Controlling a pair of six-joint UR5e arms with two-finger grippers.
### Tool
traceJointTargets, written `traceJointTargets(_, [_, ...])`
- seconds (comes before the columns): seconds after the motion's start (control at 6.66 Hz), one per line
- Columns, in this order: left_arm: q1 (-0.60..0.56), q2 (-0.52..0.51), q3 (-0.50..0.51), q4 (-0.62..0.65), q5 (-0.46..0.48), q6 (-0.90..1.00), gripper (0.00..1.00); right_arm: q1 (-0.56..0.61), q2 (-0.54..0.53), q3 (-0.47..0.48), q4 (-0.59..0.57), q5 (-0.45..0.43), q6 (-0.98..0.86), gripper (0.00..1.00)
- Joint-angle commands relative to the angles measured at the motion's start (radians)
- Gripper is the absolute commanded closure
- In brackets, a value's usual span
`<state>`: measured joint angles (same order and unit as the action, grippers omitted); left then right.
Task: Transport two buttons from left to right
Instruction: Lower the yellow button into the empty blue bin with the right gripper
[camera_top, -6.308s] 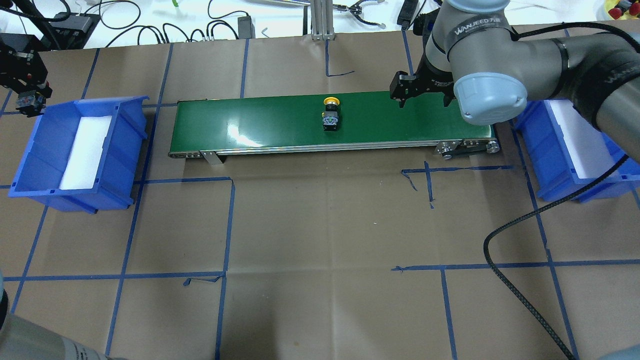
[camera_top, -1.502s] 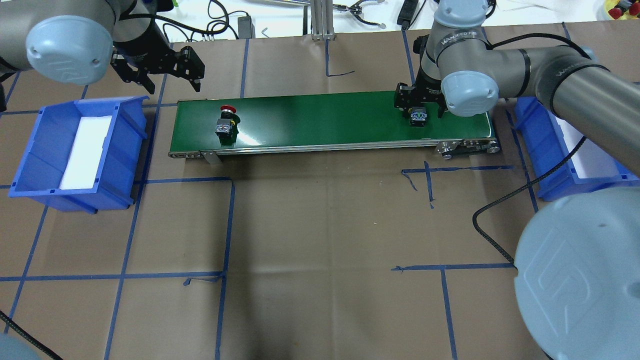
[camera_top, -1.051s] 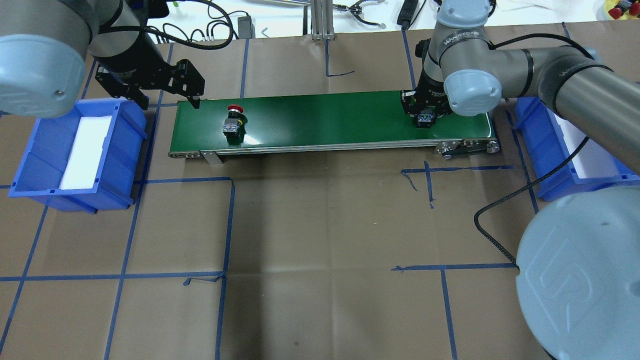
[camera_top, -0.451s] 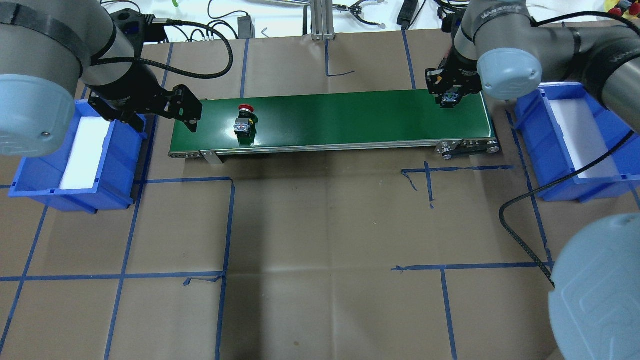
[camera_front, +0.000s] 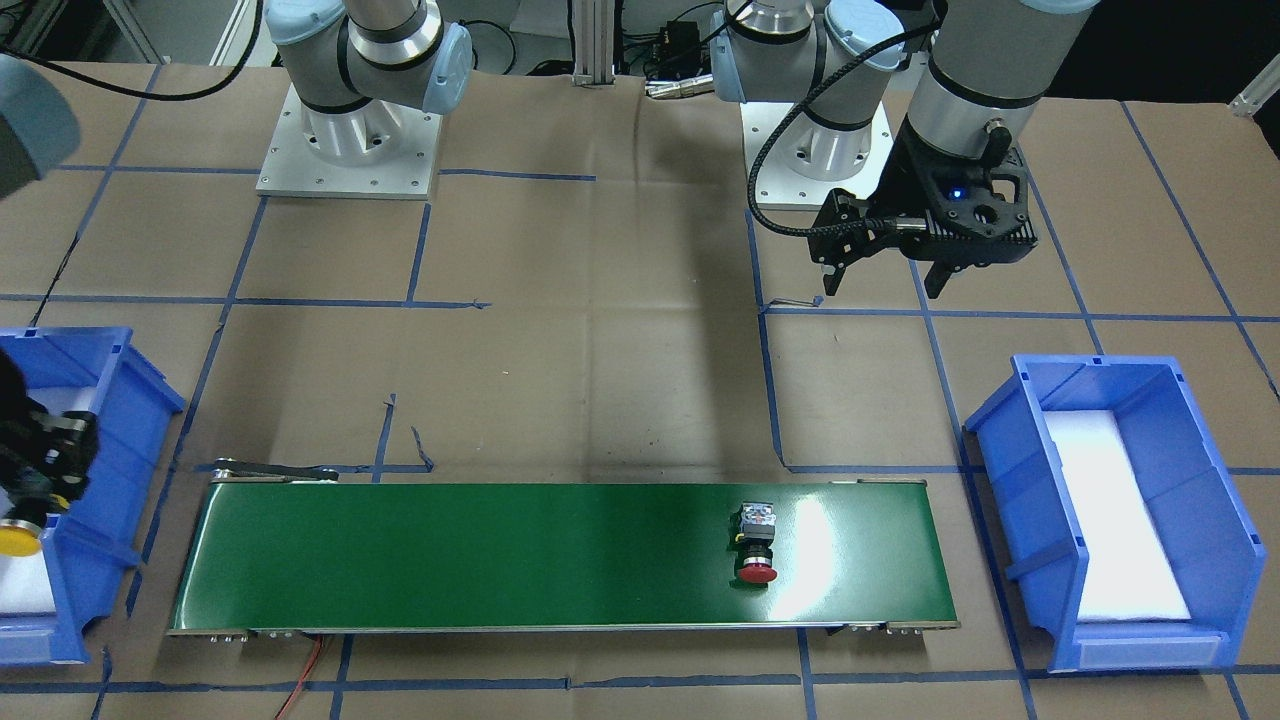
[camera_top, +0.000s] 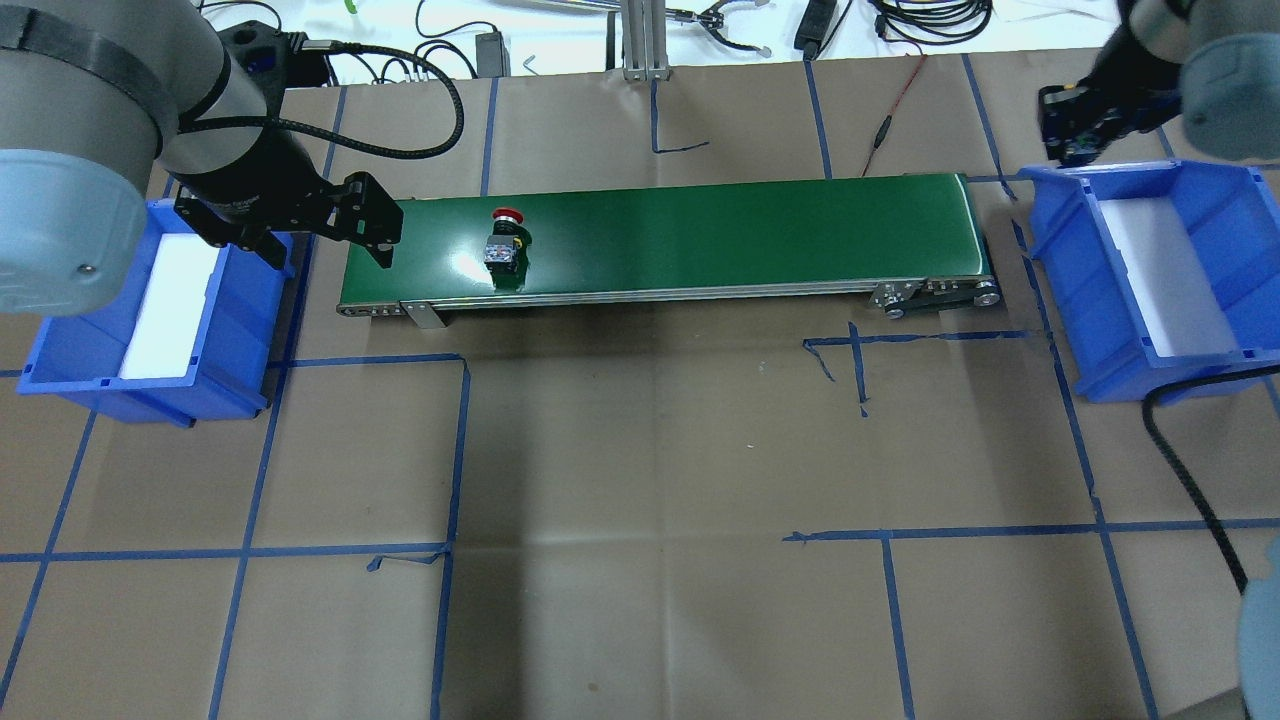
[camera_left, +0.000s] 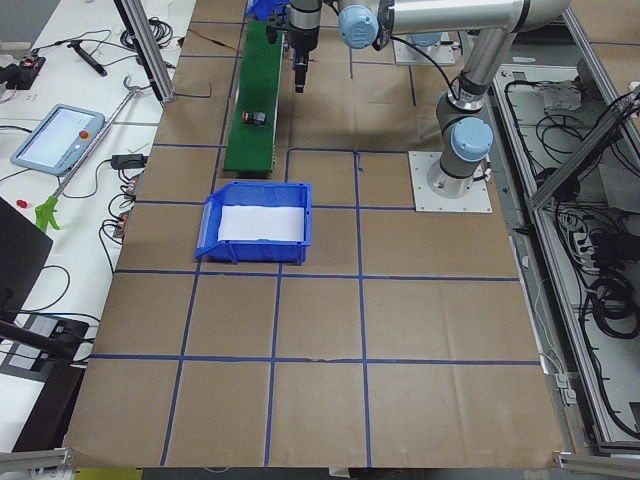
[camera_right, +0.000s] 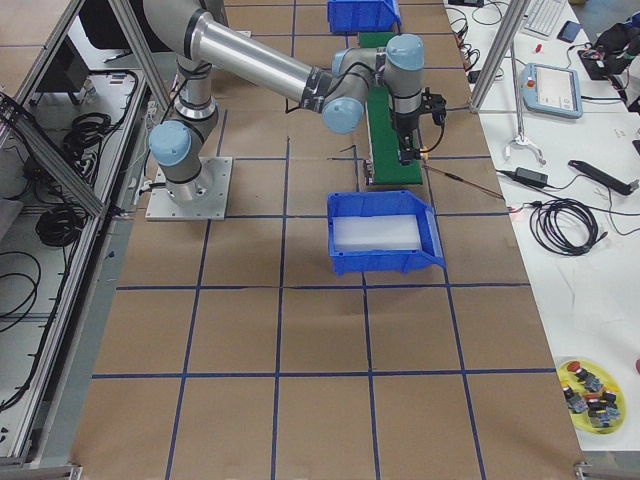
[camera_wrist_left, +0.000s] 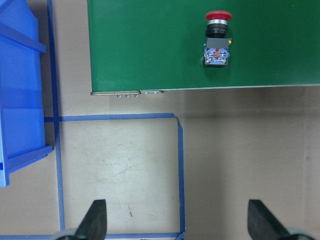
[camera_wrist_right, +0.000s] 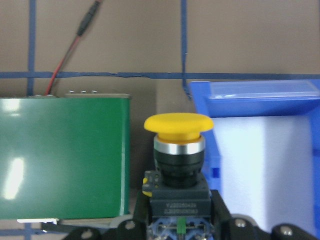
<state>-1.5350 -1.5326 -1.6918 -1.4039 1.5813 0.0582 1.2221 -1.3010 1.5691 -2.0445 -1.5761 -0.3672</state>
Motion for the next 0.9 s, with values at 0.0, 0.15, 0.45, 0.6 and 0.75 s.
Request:
traceJointTargets(0.0, [-0.001,0.0,0.001,-0.017,-0.007,-0.039,0.0,-0.149,-0.017,0.009,0.047,0.004,-0.186,0.97])
traceJointTargets(0.15, [-0.001,-0.001,0.003,-0.017,-0.007,-0.044,0.0,-0.191,-0.006,0.025,0.047,0.001,-0.265,0.97])
traceJointTargets(0.45, [-0.001,-0.001,0.004,-0.017,-0.007,-0.044,0.0,-0.245,-0.009,0.125,0.021,0.005,-0.318,0.98])
traceJointTargets(0.6, [-0.001,-0.001,0.006,-0.017,-0.006,-0.043,0.0,-0.248,-0.003,0.168,-0.018,0.004,-0.32,0.98])
traceJointTargets(0.75, [-0.001,-0.003,0.006,-0.017,-0.006,-0.043,0.0,-0.268,0.006,0.225,-0.076,0.005,-0.356,0.98])
